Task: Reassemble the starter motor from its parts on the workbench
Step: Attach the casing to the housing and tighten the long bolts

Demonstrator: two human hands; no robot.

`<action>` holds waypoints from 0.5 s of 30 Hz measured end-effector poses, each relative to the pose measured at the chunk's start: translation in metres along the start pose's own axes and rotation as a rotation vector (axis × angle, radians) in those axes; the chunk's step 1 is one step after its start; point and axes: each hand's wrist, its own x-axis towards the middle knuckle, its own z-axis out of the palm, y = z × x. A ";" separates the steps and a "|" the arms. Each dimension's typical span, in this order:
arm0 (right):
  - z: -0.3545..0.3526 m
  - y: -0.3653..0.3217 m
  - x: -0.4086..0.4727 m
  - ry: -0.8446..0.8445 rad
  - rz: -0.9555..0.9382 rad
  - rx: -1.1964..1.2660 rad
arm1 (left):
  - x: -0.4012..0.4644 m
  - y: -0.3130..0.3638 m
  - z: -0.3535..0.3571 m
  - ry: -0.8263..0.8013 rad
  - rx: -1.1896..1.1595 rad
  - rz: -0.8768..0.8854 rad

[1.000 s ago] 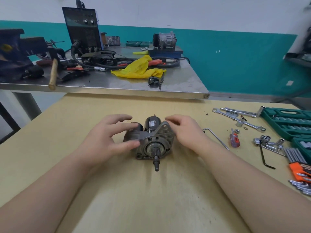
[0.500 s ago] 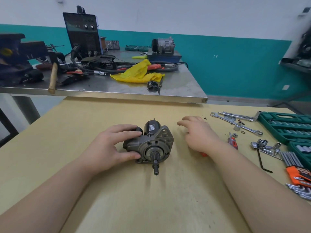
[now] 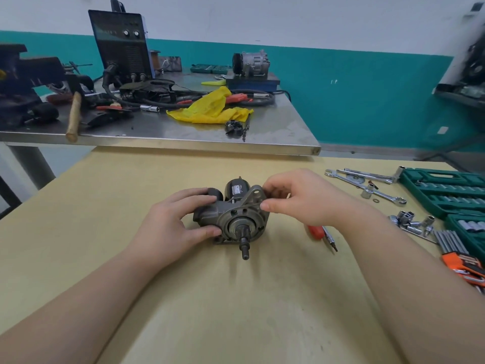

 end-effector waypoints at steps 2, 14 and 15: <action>0.001 0.007 0.002 0.042 0.003 -0.011 | 0.004 0.001 0.010 0.032 0.003 -0.024; -0.008 0.049 0.007 0.192 0.096 0.024 | 0.065 0.009 0.035 -0.163 0.033 -0.055; -0.007 0.051 0.007 0.207 0.107 0.030 | 0.066 0.008 0.039 -0.156 0.018 -0.060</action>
